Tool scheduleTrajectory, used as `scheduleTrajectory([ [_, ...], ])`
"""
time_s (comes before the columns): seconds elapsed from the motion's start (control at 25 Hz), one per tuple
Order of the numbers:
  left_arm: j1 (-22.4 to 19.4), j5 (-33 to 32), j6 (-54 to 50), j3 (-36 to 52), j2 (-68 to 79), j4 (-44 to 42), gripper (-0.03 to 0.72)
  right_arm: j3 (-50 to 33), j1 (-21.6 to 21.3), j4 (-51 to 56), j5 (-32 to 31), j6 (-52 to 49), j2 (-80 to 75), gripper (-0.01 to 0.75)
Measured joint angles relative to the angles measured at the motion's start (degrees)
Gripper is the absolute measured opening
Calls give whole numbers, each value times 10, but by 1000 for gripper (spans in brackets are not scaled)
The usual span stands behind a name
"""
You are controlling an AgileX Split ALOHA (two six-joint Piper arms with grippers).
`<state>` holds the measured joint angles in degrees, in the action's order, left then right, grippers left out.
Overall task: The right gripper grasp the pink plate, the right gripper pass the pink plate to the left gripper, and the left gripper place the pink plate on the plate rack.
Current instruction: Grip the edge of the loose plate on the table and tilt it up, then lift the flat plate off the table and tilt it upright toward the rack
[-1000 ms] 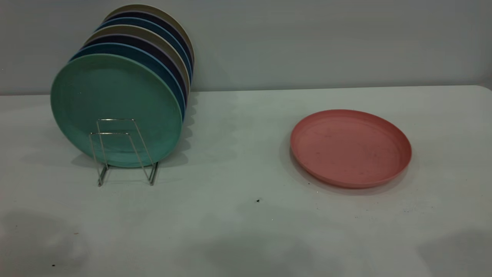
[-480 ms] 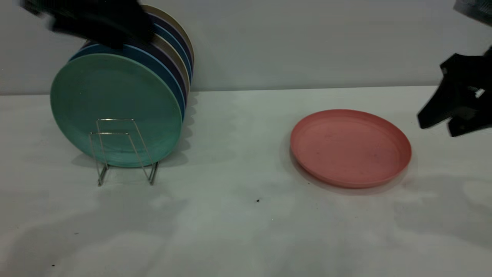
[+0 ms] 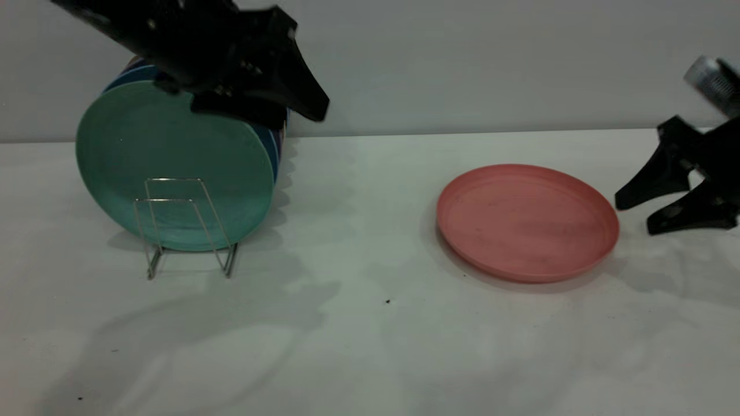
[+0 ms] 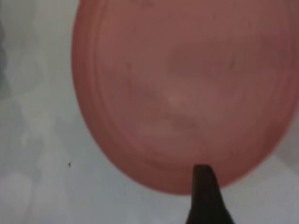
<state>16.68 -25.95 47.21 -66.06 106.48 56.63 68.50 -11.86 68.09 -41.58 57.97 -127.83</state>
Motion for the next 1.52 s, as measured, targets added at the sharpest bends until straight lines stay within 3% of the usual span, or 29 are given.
scheduleTrajectory([
  [0.4, 8, -1, 2, 0, 19, 26, 545, 55, 0, 42, -5, 7, -96, 507],
  [0.56, 8, 0, 2, -1, 19, 26, 545, 64, 6, 80, -17, 24, -119, 464],
  [0.68, 8, 0, 2, -1, 19, 27, 545, 66, 19, 96, -16, 32, -126, 372],
  [0.84, 8, 0, 2, -1, 19, 27, 545, 78, 41, 100, -5, 53, -135, 99],
  [0.92, 8, 0, 4, -1, 19, 27, 545, 84, 51, 102, -10, 85, -135, 32],
  [1.28, 8, -1, 4, -1, 19, 26, 545, 87, 64, 93, -126, 219, -84, 19],
  [1.52, 14, 1, 6, -1, 19, 36, 545, 87, 97, 92, -146, 225, -52, 19],
])
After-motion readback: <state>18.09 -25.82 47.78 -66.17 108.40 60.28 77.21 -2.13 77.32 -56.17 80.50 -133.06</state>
